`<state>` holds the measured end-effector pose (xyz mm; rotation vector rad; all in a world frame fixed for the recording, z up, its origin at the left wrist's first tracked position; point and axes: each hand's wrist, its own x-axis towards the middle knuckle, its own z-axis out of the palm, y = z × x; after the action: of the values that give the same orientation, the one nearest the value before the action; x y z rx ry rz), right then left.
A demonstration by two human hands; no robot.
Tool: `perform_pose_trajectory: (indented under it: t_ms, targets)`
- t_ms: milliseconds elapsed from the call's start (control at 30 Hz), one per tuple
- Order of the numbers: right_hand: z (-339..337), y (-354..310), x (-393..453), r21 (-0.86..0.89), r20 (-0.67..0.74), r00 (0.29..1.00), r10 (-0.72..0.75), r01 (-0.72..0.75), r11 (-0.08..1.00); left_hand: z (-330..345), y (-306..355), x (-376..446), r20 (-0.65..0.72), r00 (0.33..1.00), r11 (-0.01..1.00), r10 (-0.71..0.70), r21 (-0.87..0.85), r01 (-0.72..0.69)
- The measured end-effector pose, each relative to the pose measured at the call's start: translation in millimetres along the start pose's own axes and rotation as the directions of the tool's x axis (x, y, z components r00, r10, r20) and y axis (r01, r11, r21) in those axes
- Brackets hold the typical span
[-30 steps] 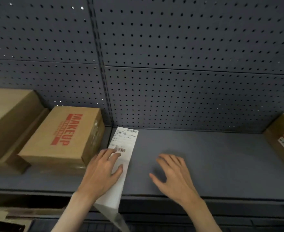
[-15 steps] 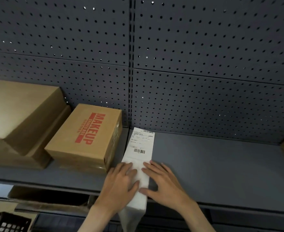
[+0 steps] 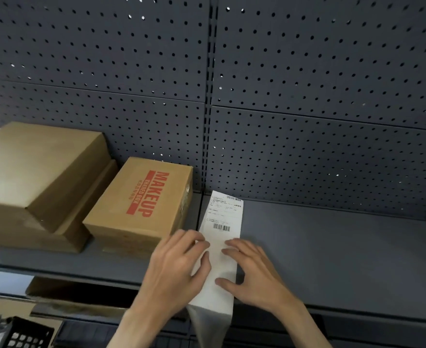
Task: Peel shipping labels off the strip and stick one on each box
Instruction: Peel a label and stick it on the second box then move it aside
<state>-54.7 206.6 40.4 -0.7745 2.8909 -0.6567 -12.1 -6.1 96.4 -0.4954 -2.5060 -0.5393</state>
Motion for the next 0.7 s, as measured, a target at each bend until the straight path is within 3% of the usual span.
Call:
perform_pose_trajectory:
  t_ms: [133,233,300,400,500,633,700]
  targets:
    - [3,-32,19,0.091,-0.111,0.994,0.009,0.001,0.996,-42,-38,-6,-0.185,0.973,0.988,-0.137,0.051,0.149]
    - [8,-65,34,0.39,-0.167,0.981,0.095,-0.023,0.921,-60,-73,-16,-0.21,0.908,0.931,-0.363,-0.044,0.362]
    - [14,-86,42,0.651,-0.148,0.969,0.199,-0.056,0.757,-63,-90,-20,-0.196,0.821,0.837,-0.536,-0.253,0.486]
    - [20,-114,57,0.889,-0.068,0.947,0.313,-0.085,0.45,-62,-103,-20,-0.176,0.722,0.697,-0.67,-0.485,0.528]
    - [29,-134,71,0.959,-0.056,0.935,0.349,-0.047,0.281,-59,-111,-18,-0.189,0.659,0.618,-0.728,-0.596,0.513]
    - [41,-150,78,0.965,-0.084,0.913,0.398,-0.026,0.262,-54,-124,-18,-0.169,0.579,0.541,-0.798,-0.622,0.565]
    - [43,-155,81,0.967,-0.09,0.909,0.407,-0.018,0.253,-50,-132,-20,-0.059,0.532,0.427,-0.845,-0.674,0.603]
